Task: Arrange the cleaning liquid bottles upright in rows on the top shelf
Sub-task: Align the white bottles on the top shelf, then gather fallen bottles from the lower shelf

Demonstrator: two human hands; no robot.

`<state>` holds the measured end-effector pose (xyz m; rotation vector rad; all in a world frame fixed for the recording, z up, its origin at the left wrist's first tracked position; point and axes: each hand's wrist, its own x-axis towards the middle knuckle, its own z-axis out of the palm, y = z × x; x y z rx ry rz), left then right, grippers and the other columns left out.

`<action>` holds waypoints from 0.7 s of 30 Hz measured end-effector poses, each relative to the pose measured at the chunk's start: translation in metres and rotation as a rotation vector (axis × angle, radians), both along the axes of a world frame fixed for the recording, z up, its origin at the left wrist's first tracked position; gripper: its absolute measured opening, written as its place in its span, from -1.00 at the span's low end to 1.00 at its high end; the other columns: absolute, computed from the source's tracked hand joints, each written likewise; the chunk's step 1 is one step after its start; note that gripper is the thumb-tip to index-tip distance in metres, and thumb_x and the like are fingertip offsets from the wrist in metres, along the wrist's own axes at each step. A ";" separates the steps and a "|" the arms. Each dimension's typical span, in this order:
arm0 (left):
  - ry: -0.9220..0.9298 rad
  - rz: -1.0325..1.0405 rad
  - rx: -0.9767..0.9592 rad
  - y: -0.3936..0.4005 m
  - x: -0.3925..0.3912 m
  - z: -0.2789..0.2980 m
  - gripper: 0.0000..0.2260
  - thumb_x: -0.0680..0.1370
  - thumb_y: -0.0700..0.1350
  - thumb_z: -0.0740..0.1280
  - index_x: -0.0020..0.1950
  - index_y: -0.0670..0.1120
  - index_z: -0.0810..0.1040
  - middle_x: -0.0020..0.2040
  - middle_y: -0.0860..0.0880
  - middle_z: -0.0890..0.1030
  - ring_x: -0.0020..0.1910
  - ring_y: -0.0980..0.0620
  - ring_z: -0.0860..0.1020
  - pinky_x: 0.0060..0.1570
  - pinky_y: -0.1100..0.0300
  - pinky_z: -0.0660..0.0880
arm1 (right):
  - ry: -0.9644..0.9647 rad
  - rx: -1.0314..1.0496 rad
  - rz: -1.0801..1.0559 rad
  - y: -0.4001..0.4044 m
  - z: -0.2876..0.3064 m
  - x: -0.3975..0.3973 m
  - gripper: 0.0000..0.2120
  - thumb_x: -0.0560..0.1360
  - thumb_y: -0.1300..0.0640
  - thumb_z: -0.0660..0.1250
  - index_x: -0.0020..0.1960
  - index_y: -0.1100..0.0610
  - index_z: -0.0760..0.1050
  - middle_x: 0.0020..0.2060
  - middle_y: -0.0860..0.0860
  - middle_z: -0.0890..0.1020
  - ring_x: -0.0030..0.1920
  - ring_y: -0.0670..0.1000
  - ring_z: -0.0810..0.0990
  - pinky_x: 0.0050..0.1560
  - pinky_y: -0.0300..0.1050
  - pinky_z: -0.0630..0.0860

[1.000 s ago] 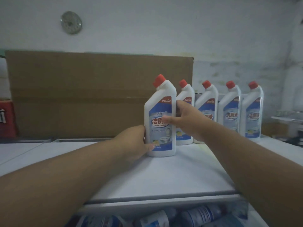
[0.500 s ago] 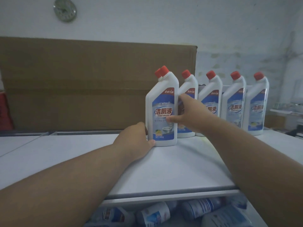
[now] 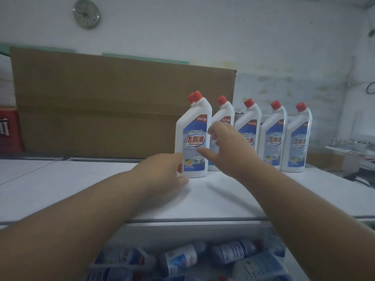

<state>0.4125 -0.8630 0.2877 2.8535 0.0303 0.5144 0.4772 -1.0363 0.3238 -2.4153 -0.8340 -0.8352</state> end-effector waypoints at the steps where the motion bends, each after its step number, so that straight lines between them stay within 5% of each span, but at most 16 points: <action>1: -0.038 0.004 -0.029 -0.005 -0.011 -0.001 -0.84 0.57 0.14 0.33 -0.04 0.10 0.41 -0.07 0.15 0.54 -0.10 0.12 0.52 0.00 0.11 0.56 | -0.035 0.031 0.027 -0.002 0.000 -0.010 -0.60 0.51 -0.14 0.40 0.22 -0.01 0.37 0.10 -0.10 0.49 0.03 -0.08 0.47 0.13 -0.09 0.54; 4: -0.179 0.036 -0.056 -0.027 -0.049 -0.015 -0.83 0.57 0.15 0.33 -0.01 0.12 0.40 -0.10 0.20 0.48 -0.09 0.11 0.48 -0.03 0.23 0.50 | -0.106 0.127 0.086 -0.010 -0.002 -0.046 -0.59 0.53 -0.13 0.38 0.29 -0.03 0.38 0.19 -0.10 0.50 0.08 -0.13 0.42 0.20 -0.14 0.46; 10: -0.513 0.053 -0.039 -0.065 -0.120 -0.073 -0.85 0.55 0.10 0.34 0.01 0.10 0.42 -0.03 0.14 0.47 -0.05 0.11 0.43 -0.01 0.14 0.47 | -0.195 0.201 0.237 -0.033 -0.038 -0.129 -0.58 0.53 -0.16 0.35 0.31 -0.03 0.39 0.20 -0.12 0.49 0.12 -0.19 0.36 0.14 -0.27 0.27; 15: -0.403 0.083 0.019 -0.086 -0.167 -0.152 -0.84 0.50 0.10 0.26 -0.04 0.05 0.39 -0.12 0.09 0.40 -0.13 0.03 0.40 -0.14 0.06 0.41 | -0.170 0.177 0.350 -0.056 -0.097 -0.184 -0.58 0.52 -0.16 0.26 0.28 0.05 0.46 0.10 -0.06 0.52 0.11 -0.08 0.46 0.13 -0.17 0.42; 21: -0.112 0.222 -0.011 -0.069 -0.201 -0.240 -0.77 0.54 0.11 0.30 0.14 0.07 0.46 0.07 0.12 0.46 0.05 0.06 0.45 0.06 0.14 0.42 | 0.025 0.130 0.404 -0.078 -0.181 -0.215 -0.61 0.51 -0.17 0.24 0.21 0.05 0.49 0.03 -0.11 0.50 0.05 -0.09 0.48 0.06 -0.16 0.43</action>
